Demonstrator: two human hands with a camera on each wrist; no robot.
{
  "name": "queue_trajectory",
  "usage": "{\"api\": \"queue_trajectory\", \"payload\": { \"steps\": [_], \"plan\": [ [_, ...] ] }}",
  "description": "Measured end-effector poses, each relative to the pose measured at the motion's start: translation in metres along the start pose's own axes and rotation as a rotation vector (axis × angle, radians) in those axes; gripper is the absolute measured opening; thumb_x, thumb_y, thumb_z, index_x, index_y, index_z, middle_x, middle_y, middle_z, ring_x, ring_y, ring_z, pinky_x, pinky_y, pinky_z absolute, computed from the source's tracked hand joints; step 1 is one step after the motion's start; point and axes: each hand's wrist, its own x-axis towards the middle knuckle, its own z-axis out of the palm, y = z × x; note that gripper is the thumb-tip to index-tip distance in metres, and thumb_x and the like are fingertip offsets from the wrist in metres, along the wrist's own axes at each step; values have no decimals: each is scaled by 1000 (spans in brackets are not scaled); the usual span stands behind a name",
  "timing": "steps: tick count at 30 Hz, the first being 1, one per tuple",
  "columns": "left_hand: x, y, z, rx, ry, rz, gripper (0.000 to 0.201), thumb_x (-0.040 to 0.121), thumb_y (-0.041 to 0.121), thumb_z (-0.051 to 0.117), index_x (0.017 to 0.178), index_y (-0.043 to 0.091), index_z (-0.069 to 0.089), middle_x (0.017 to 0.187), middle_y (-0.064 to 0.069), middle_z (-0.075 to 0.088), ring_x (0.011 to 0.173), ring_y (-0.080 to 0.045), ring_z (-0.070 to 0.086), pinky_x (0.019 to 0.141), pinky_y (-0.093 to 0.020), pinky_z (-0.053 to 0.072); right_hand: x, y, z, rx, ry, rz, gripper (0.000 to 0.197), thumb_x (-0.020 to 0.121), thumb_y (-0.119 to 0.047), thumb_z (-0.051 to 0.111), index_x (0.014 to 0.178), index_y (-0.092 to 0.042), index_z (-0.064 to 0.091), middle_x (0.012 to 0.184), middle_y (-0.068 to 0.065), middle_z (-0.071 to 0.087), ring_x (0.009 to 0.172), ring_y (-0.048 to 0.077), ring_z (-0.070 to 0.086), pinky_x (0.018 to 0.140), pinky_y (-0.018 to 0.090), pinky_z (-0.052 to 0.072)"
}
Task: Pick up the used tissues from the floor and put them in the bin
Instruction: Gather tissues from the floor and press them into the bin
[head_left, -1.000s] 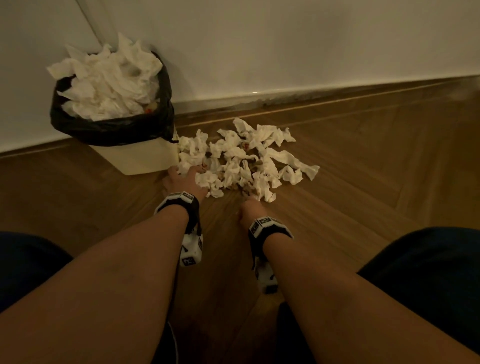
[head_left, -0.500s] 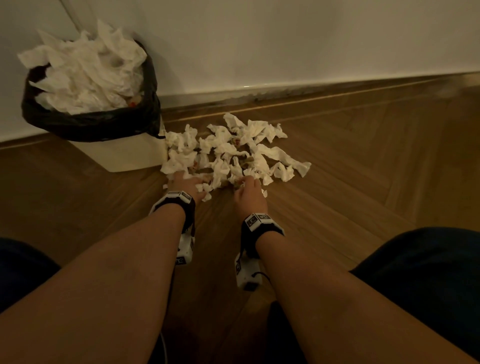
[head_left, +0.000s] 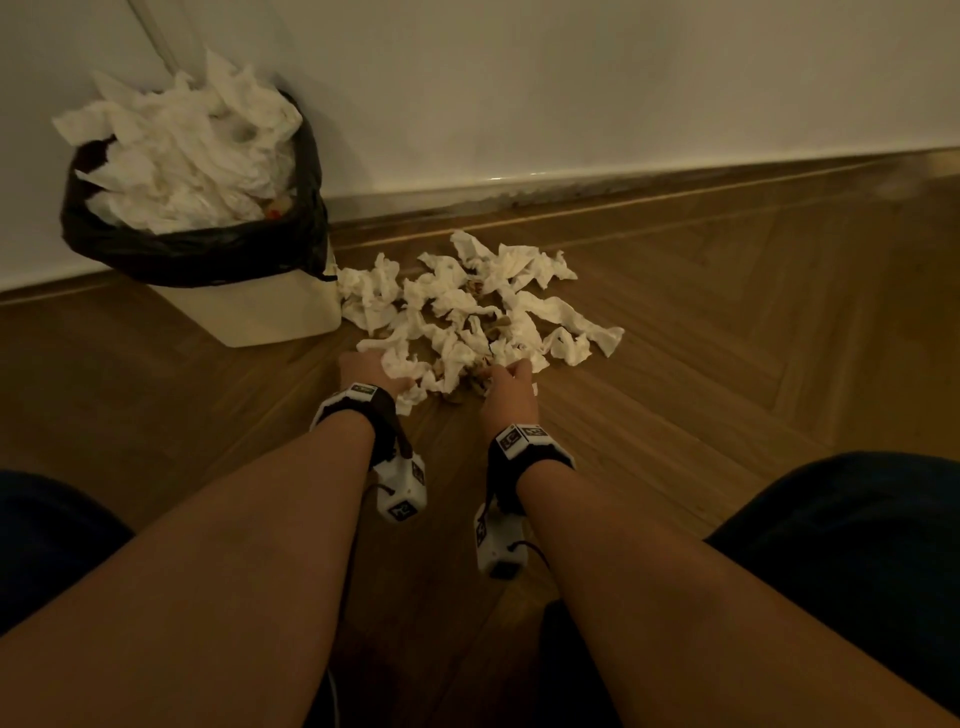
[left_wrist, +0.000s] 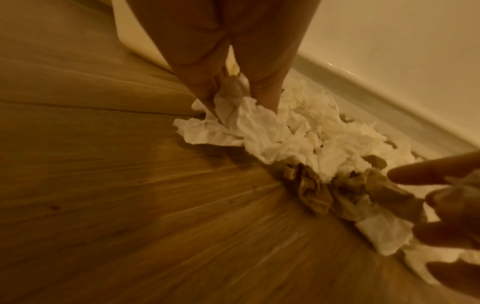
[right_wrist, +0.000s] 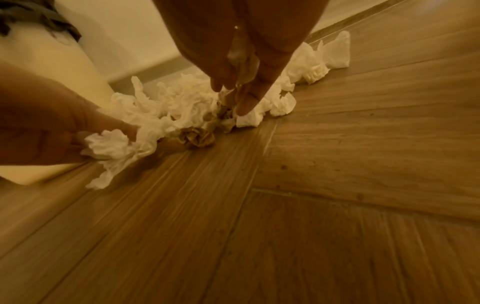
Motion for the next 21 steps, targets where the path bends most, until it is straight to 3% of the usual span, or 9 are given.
{"api": "queue_trajectory", "payload": {
  "steps": [4,8,10,13,19,21],
  "plan": [
    [-1,1,-2,-61,-18,-31,52,91,31,57,134,3,46,140,-17,45,128,-31,43,105,-38,36,0,1,-1,-3,6,7,40,88,5,45,124,-9,53,130,10,35,105,28,52,77,25,39],
    [5,-6,-2,-211,3,-28,50,91,23,58,137,11,43,140,-13,45,126,-32,45,103,-39,39,2,-2,-2,35,-23,23,40,90,1,44,129,-10,47,133,12,40,115,31,49,88,33,43],
    [6,-8,-2,-165,-11,-17,40,96,21,47,135,12,46,138,-14,47,123,-33,47,100,-38,41,3,-3,-3,83,-24,30,37,94,-4,42,130,-10,45,132,12,47,117,30,49,90,35,42],
    [9,-8,-2,-226,-4,-37,38,100,13,35,135,7,46,140,-17,45,125,-35,44,102,-38,36,2,-4,-2,97,-23,34,31,97,-9,37,126,-9,45,125,14,52,111,31,53,79,31,40],
    [11,-10,4,-448,42,-109,40,98,7,40,136,-1,43,140,-21,44,128,-33,44,101,-34,38,2,-2,-3,48,-55,27,36,92,0,41,126,-9,49,130,13,42,113,30,50,88,32,43],
    [13,-9,3,-565,24,-146,42,100,16,36,137,-4,40,141,-23,42,129,-35,42,103,-36,37,3,-4,-3,125,-56,53,33,92,-3,42,122,-10,54,127,12,43,113,29,49,90,32,43]
  ]
}}
